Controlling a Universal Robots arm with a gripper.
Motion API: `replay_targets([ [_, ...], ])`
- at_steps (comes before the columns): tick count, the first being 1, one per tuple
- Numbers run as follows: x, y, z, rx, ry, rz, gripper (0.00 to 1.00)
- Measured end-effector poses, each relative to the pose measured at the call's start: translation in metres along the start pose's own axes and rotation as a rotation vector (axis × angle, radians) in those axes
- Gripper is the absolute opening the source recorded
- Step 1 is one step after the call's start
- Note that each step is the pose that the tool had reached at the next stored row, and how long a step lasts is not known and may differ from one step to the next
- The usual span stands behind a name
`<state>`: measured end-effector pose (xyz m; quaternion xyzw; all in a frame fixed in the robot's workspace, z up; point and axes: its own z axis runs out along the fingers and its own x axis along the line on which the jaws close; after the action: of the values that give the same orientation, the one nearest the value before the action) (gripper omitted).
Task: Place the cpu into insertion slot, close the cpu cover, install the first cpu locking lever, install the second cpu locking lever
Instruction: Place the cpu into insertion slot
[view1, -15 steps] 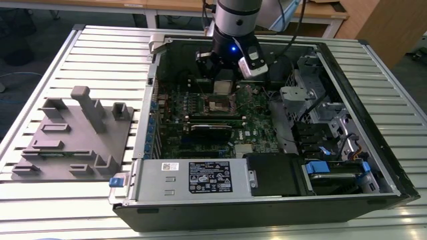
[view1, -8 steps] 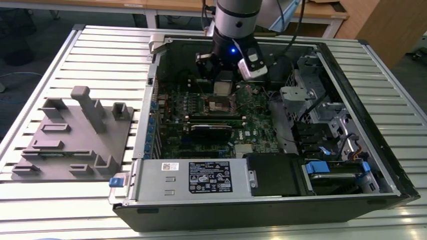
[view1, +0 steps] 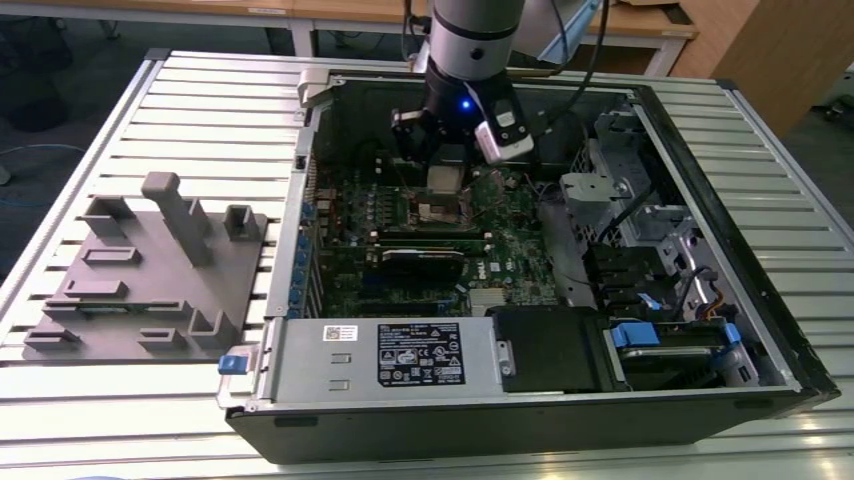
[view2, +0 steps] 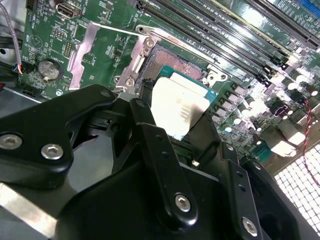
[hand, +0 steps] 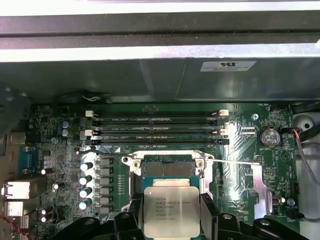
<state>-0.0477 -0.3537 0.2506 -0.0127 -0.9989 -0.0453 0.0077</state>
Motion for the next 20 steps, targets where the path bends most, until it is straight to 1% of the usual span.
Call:
replay_targets([
  [11,0.0001,0.0001,0.0016,0.0000,0.0001,-0.001,0.54],
  [18,0.0002,0.0000,0.0031,-0.0024,0.0006,-0.007,0.54],
  [20,0.0002,-0.0001,0.0038,-0.0021,0.0008,-0.008,0.54],
])
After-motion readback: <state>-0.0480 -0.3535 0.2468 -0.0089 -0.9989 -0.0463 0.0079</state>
